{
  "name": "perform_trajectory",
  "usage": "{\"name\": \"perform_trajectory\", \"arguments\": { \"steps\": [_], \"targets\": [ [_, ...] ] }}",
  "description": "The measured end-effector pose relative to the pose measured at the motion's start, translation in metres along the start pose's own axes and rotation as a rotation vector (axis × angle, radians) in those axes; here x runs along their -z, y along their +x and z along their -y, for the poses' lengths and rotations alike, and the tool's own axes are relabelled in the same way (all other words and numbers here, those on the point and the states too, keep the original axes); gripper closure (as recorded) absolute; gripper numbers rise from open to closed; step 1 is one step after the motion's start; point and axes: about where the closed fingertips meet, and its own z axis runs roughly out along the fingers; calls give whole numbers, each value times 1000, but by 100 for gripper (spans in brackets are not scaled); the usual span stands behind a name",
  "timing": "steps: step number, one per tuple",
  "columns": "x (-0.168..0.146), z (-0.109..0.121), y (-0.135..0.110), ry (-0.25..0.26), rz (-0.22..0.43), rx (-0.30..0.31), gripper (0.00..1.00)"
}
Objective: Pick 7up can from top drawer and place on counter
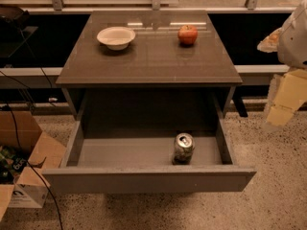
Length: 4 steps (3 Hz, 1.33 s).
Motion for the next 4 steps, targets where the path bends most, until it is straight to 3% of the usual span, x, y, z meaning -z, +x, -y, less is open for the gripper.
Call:
{"name": "perform_trajectory", "arguments": {
  "steps": [2,3,4],
  "targets": [
    [-21,-1,-11,2,63,-7,0],
    [-61,-5,-24,-32,160,-55,0],
    [-96,-11,-32,-75,234,-53,0]
  ]
}}
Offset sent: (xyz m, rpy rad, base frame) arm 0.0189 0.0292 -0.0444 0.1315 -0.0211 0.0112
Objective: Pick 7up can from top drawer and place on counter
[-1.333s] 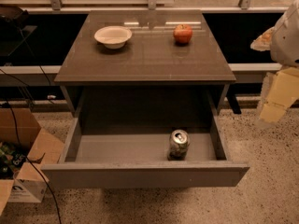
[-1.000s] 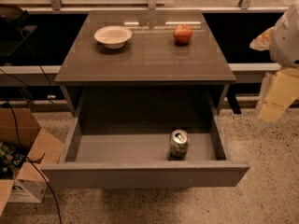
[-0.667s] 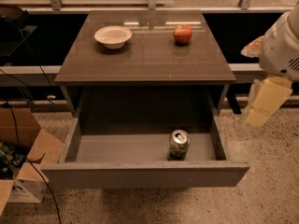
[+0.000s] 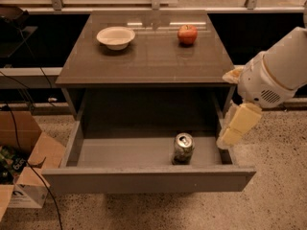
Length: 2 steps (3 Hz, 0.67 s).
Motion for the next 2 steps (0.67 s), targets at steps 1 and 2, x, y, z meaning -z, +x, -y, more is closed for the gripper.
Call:
{"name": "perform_trajectory", "arguments": {
  "steps": [1,2],
  "targets": [
    [-2,0,-1,-1,5,0,0],
    [-15,-1,-4,-14,4,-22,0]
  ]
}}
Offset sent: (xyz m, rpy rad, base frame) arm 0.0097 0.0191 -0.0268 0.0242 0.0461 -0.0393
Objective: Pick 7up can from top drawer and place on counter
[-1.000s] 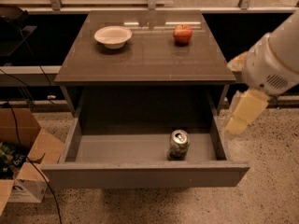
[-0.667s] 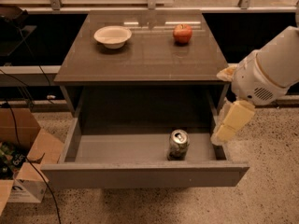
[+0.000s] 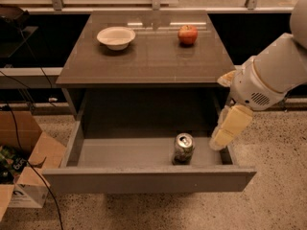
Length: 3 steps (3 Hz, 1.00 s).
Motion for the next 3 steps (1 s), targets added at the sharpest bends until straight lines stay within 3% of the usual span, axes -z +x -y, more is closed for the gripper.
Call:
{"name": "perform_trajectory", "arguments": {
  "steps": [2,3],
  "targets": [
    [-76,1,-13,-43,59,-58,0],
    [-115,5,-8,-66,84,-101,0]
  ]
}}
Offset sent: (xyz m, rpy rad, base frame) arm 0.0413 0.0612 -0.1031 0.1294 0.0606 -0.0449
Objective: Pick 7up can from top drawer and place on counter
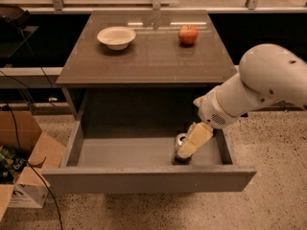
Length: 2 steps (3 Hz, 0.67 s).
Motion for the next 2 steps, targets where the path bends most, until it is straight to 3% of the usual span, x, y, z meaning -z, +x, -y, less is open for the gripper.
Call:
{"name": "perform_trajectory", "arguments": {
  "steps": [2],
  "targets": [
    [-54,25,32,-35,28,-106,0]
  ]
}}
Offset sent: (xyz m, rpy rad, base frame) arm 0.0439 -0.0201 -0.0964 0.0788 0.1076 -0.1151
